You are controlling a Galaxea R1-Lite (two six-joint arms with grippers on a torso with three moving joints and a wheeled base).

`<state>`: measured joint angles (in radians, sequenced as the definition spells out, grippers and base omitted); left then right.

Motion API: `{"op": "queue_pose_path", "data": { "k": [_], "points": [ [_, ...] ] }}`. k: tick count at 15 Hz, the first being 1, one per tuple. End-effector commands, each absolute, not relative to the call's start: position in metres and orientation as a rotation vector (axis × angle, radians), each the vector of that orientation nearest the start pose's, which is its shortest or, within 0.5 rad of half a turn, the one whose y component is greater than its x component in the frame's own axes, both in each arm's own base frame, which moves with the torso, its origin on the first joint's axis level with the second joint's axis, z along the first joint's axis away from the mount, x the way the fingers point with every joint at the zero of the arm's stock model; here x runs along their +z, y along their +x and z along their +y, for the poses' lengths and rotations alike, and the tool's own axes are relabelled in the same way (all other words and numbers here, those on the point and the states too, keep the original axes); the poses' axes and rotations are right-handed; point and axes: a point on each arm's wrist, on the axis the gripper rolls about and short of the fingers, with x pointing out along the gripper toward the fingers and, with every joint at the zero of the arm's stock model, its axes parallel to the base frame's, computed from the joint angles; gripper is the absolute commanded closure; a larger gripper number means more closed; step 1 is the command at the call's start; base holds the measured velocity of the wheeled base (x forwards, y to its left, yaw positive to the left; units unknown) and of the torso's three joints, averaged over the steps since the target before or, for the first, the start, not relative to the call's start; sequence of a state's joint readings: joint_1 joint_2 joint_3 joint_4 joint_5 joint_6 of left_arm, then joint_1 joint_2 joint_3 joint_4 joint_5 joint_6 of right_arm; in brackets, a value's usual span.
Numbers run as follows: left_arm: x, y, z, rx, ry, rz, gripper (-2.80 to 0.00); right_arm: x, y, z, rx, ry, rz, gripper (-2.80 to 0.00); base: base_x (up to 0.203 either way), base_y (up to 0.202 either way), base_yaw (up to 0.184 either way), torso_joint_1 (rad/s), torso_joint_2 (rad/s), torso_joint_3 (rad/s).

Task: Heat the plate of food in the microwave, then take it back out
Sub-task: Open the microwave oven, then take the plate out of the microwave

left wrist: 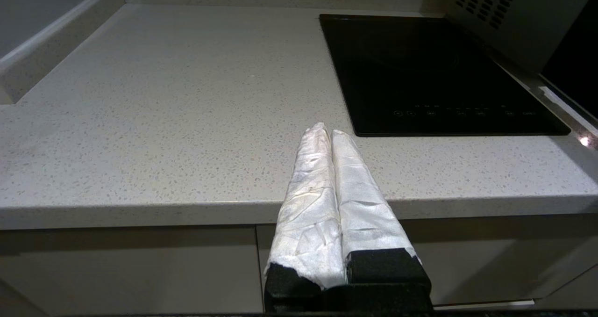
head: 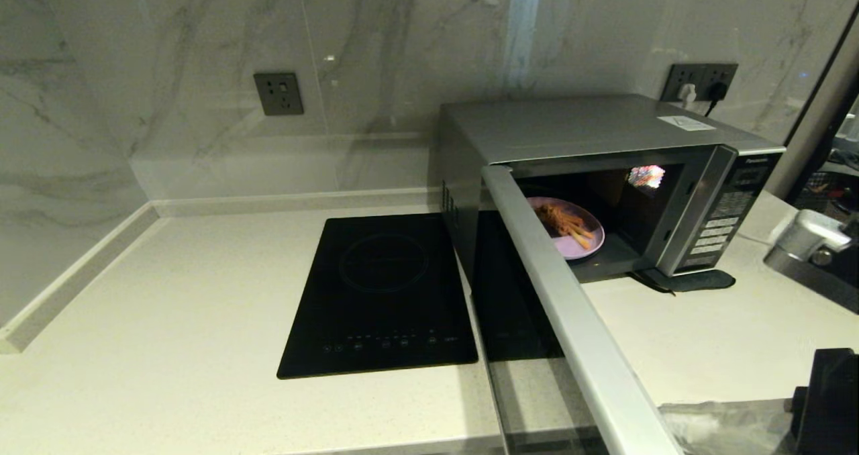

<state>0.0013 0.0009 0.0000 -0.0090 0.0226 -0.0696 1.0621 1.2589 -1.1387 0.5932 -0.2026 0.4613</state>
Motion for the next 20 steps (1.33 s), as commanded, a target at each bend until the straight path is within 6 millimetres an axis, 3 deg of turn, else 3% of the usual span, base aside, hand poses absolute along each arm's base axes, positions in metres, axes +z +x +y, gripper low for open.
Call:
{"op": "queue_pose_path", "data": {
  "k": [1,9,14,20],
  "points": [
    [0.076,-0.023,0.0,0.024,-0.071,-0.009,0.0,0.271,0.085,0.15,0.673,-0.032,0.772,0.0,0.0,0.0,0.0,0.0,0.0,0.0],
    [0.076,-0.023,0.0,0.024,-0.071,-0.009,0.0,0.27,0.084,0.151,0.677,-0.038,0.772,0.0,0.0,0.0,0.0,0.0,0.0,0.0],
    [0.076,-0.023,0.0,0.024,-0.071,-0.009,0.0,0.28,0.082,0.138,0.659,0.003,0.723,0.0,0.0,0.0,0.0,0.0,0.0,0.0],
    [0.076,-0.023,0.0,0.024,-0.072,-0.009,0.0,0.288,0.114,0.092,0.28,0.109,0.627,0.0,0.0,0.0,0.0,0.0,0.0,0.0]
  ]
}}
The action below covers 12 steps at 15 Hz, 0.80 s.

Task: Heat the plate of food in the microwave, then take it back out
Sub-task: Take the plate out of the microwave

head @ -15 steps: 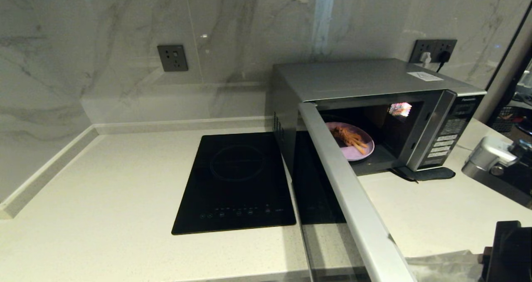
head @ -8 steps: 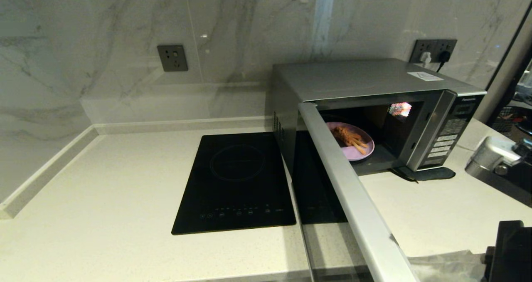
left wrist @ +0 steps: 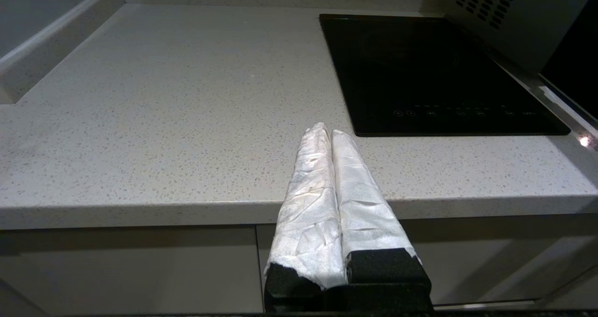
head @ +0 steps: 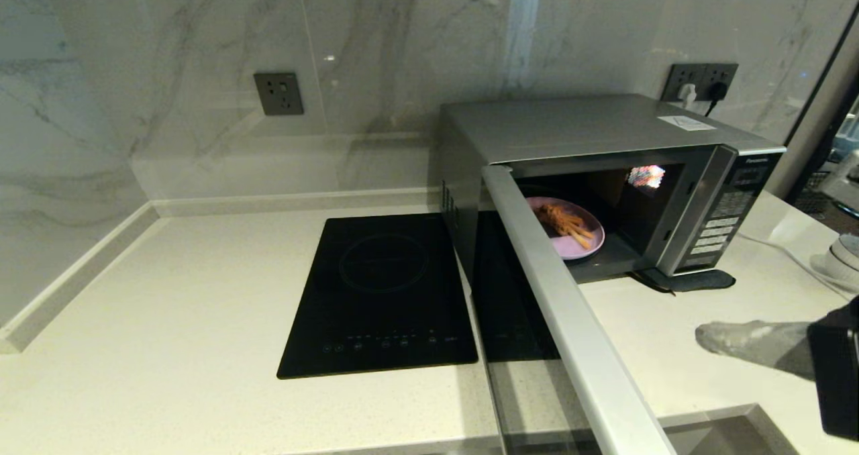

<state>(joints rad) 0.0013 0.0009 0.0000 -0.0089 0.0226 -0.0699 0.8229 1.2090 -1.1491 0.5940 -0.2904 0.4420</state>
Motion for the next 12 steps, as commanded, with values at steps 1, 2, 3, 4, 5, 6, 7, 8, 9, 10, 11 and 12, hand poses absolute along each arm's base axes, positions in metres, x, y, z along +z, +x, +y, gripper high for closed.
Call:
{"op": "queue_pose_path", "data": {
  "k": [1,2,3,4,5,6,7,8,9,10,11,12],
  "points": [
    [0.076,-0.023,0.0,0.024,-0.071,-0.009,0.0,0.289,0.119,0.083,0.204,0.125,0.608,0.0,0.0,0.0,0.0,0.0,0.0,0.0],
    [0.076,-0.023,0.0,0.024,-0.071,-0.009,0.0,0.29,0.125,0.074,0.13,0.149,0.587,0.0,0.0,0.0,0.0,0.0,0.0,0.0],
    [0.076,-0.023,0.0,0.024,-0.071,-0.009,0.0,0.29,0.133,0.066,0.059,0.179,0.56,0.0,0.0,0.0,0.0,0.0,0.0,0.0],
    [0.076,-0.023,0.0,0.024,-0.071,-0.009,0.0,0.289,0.141,0.06,0.002,0.211,0.53,0.0,0.0,0.0,0.0,0.0,0.0,0.0],
    [0.076,-0.023,0.0,0.024,-0.071,-0.009,0.0,0.286,0.152,0.059,-0.041,0.253,0.522,0.0,0.0,0.0,0.0,0.0,0.0,0.0],
    [0.076,-0.023,0.0,0.024,-0.071,-0.009,0.0,0.281,0.162,0.059,-0.065,0.296,0.539,0.0,0.0,0.0,0.0,0.0,0.0,0.0],
    [0.076,-0.023,0.0,0.024,-0.071,-0.009,0.0,0.275,0.171,0.062,-0.053,0.318,0.574,0.0,0.0,0.0,0.0,0.0,0.0,0.0],
    [0.076,-0.023,0.0,0.024,-0.071,-0.009,0.0,0.27,0.18,0.065,-0.034,0.33,0.611,0.0,0.0,0.0,0.0,0.0,0.0,0.0],
    [0.076,-0.023,0.0,0.024,-0.071,-0.009,0.0,0.266,0.19,0.067,-0.02,0.358,0.633,0.0,0.0,0.0,0.0,0.0,0.0,0.0],
    [0.076,-0.023,0.0,0.024,-0.071,-0.009,0.0,0.264,0.202,0.067,-0.022,0.406,0.632,0.0,0.0,0.0,0.0,0.0,0.0,0.0],
    [0.076,-0.023,0.0,0.024,-0.071,-0.009,0.0,0.262,0.211,0.067,-0.015,0.443,0.638,0.0,0.0,0.0,0.0,0.0,0.0,0.0],
    [0.076,-0.023,0.0,0.024,-0.071,-0.009,0.0,0.259,0.217,0.069,0.011,0.461,0.659,0.0,0.0,0.0,0.0,0.0,0.0,0.0]
  ]
}}
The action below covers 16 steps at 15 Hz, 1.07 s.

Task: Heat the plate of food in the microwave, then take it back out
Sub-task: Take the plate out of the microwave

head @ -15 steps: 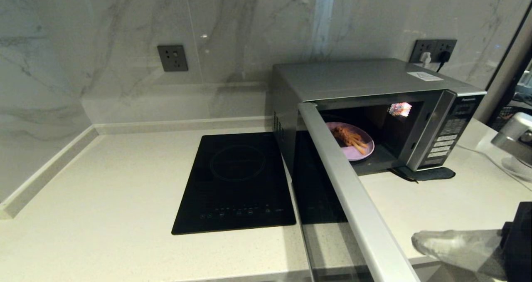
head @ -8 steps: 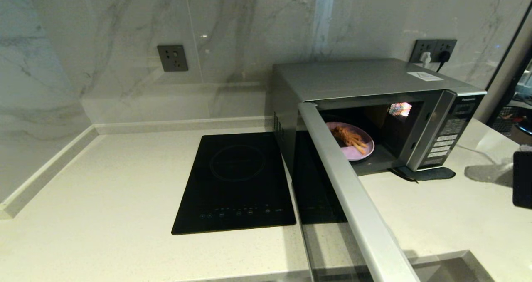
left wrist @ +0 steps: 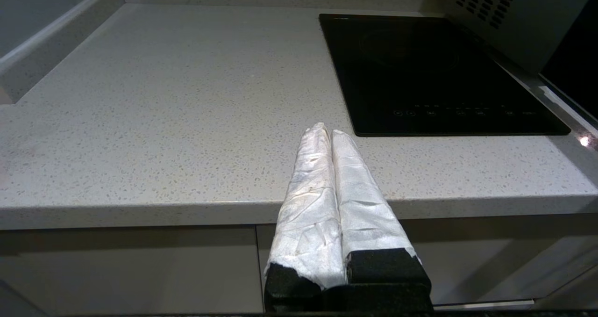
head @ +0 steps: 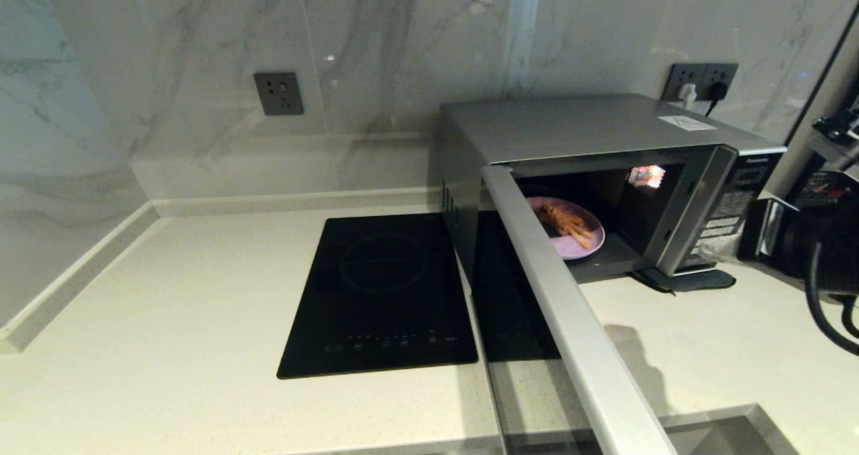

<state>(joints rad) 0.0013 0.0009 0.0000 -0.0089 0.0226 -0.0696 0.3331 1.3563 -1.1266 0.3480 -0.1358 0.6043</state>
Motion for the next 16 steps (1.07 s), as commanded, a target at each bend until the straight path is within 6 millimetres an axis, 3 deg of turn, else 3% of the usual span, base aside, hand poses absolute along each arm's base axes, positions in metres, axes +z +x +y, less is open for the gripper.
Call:
{"op": "queue_pose_path", "data": {
  "k": [1,6,13,16],
  "points": [
    [0.076,-0.023,0.0,0.024,-0.071,-0.009,0.0,0.257,0.226,0.07,0.019,0.474,0.677,0.0,0.0,0.0,0.0,0.0,0.0,0.0],
    [0.076,-0.023,0.0,0.024,-0.071,-0.009,0.0,0.235,0.291,0.086,-0.036,0.544,0.734,0.0,0.0,0.0,0.0,0.0,0.0,0.0],
    [0.076,-0.023,0.0,0.024,-0.071,-0.009,0.0,0.213,0.375,0.104,-0.181,0.615,0.609,0.0,0.0,0.0,0.0,0.0,0.0,0.0],
    [0.076,-0.023,0.0,0.024,-0.071,-0.009,0.0,0.196,0.392,0.099,-0.278,0.68,0.645,0.0,0.0,0.0,0.0,0.0,0.0,0.0]
  ]
}}
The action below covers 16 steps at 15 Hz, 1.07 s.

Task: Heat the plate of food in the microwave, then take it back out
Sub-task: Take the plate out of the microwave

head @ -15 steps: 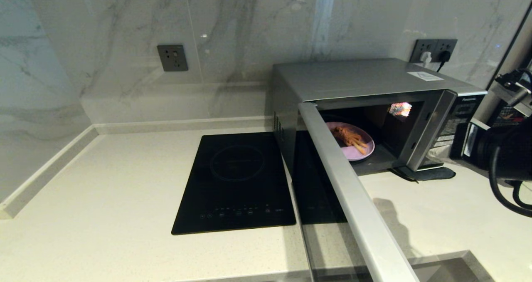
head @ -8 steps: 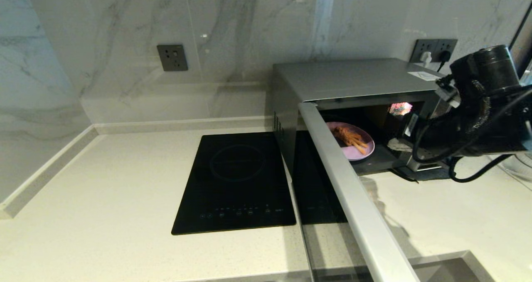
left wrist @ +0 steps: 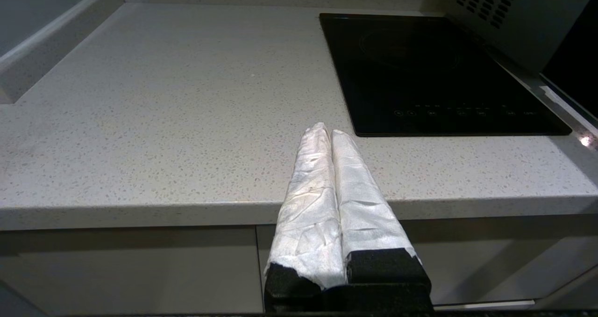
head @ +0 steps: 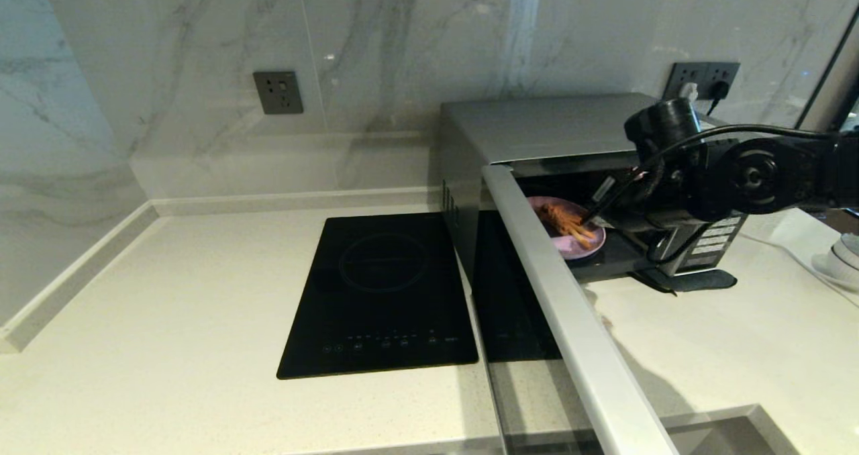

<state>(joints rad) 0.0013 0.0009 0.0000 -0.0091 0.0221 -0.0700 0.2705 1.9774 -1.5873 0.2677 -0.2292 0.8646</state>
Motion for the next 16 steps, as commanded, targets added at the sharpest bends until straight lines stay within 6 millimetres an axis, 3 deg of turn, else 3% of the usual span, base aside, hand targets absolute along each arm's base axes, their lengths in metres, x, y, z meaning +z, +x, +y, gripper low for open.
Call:
{"op": "queue_pose_path", "data": {
  "k": [1,10,11,16],
  "points": [
    [0.076,-0.023,0.0,0.024,-0.072,-0.009,0.0,0.196,0.391,0.096,-0.29,0.679,0.643,0.0,0.0,0.0,0.0,0.0,0.0,0.0],
    [0.076,-0.023,0.0,0.024,-0.071,-0.009,0.0,0.202,0.38,0.09,-0.304,0.68,0.631,0.0,0.0,0.0,0.0,0.0,0.0,0.0],
    [0.076,-0.023,0.0,0.024,-0.071,-0.009,0.0,0.203,0.381,0.09,-0.304,0.679,0.629,-2.8,0.0,0.0,0.0,0.0,0.0,0.0],
    [0.076,-0.023,0.0,0.024,-0.071,-0.009,0.0,0.198,0.385,0.089,-0.309,0.683,0.637,-2.8,0.0,0.0,0.0,0.0,0.0,0.0]
  ]
}}
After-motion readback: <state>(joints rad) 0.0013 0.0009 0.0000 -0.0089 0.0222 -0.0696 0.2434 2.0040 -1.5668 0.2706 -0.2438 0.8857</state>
